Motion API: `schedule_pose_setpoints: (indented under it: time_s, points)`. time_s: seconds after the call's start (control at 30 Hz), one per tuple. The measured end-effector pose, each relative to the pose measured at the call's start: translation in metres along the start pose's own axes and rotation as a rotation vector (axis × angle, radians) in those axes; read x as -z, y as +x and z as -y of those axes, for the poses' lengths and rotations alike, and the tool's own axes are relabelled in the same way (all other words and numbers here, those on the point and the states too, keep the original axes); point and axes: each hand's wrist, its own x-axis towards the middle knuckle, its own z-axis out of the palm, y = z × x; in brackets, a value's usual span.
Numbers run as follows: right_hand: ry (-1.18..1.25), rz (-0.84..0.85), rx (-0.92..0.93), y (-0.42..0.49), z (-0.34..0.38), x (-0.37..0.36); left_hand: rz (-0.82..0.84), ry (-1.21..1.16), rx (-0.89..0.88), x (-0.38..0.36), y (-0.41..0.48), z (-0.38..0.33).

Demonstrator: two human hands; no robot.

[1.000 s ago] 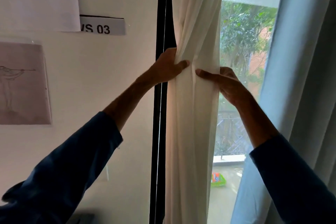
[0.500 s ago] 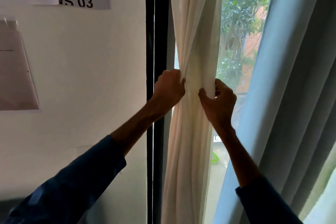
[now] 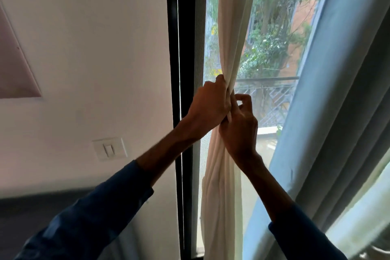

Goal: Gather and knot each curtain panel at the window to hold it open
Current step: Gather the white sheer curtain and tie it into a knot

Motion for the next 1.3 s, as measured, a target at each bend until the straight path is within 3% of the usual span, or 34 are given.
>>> schedule_pose_setpoints:
  time_s: [0.37, 0.73, 0.9, 1.1, 1.3]
  points:
    - [0.179, 0.254, -0.163, -0.116, -0.020, -0.013, 0.207, -0.121, 0.168, -0.083, -0.087, 0.025]
    - [0.211, 0.390, -0.344, -0.178, -0.027, -0.036, 0.301, 0.235, 0.180, -0.094, -0.126, 0.030]
    - [0.170, 0.414, -0.375, -0.183, -0.038, -0.046, 0.286, 0.061, 0.268, -0.097, -0.130, 0.030]
    - [0.207, 0.568, -0.487, -0.196, -0.055, -0.046, 0.430, -0.099, 0.374, -0.099, -0.140, 0.046]
    - [0.216, 0.609, -0.561, -0.201, -0.056, -0.049, 0.565, -0.296, 0.438, -0.111, -0.135, 0.054]
